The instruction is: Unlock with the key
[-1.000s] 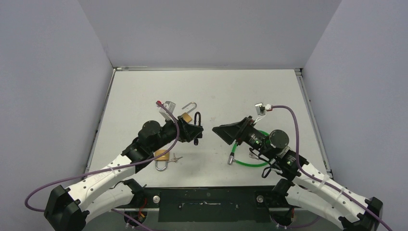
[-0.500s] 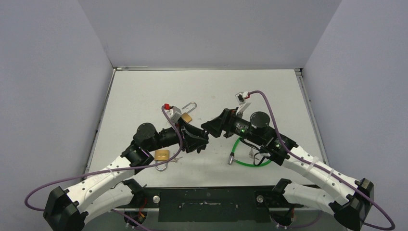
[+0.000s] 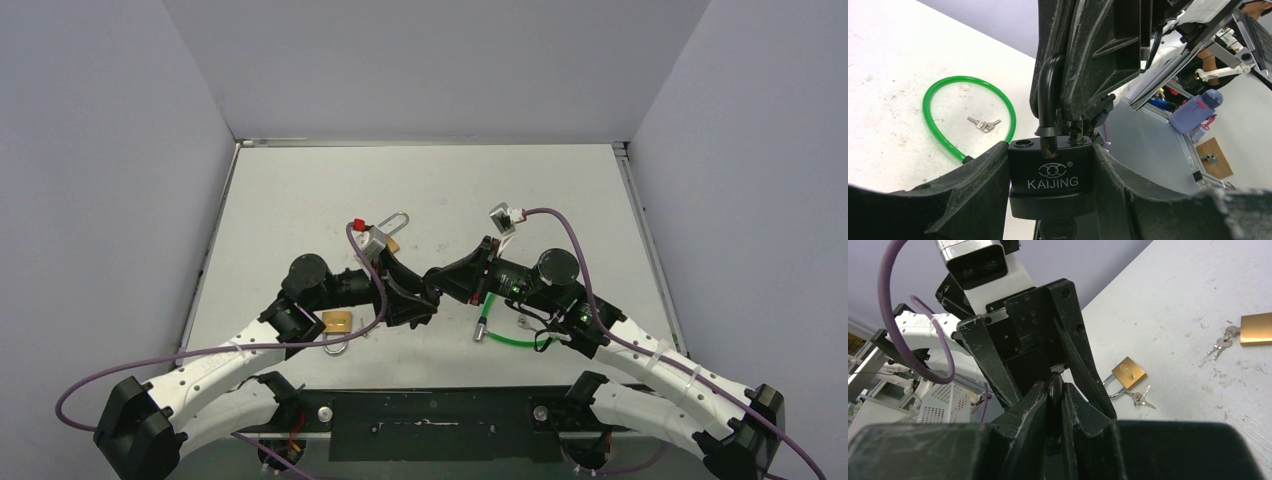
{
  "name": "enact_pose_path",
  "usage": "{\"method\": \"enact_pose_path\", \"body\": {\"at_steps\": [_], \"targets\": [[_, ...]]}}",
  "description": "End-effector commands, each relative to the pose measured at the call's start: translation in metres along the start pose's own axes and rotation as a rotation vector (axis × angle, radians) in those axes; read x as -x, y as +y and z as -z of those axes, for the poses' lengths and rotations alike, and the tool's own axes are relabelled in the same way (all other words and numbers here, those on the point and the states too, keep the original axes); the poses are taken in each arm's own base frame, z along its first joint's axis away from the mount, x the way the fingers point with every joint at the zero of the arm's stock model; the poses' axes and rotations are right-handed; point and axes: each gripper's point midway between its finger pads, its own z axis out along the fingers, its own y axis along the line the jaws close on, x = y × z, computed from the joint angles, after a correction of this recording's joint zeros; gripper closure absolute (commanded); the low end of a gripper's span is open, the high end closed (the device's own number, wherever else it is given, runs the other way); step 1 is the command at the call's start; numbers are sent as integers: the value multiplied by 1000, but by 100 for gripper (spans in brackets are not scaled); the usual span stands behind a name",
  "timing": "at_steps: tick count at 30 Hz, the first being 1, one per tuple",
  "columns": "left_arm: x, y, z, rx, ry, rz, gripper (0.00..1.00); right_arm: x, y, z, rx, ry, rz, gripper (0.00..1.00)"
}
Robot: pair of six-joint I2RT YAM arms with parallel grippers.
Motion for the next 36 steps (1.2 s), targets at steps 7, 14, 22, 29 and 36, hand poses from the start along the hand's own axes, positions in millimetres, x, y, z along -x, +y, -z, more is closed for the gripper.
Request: {"method": "enact_pose_path", "body": {"at_steps": [7, 14, 22, 29, 36], "targets": [[29, -1, 3, 66, -69, -90, 3, 42, 4, 6, -5, -168, 115, 100], [29, 40, 23, 327, -130, -82, 3, 34, -54, 0, -272, -137, 49, 100], [22, 87, 50, 633, -133, 4, 3, 8, -138, -14, -443, -60, -149, 100], [8, 99, 46, 652, -111, 66, 3, 0, -201, -21, -547, -29, -263, 100], [-5, 106, 42, 651, -97, 127, 3, 3, -260, -31, -614, -13, -379, 100]]}}
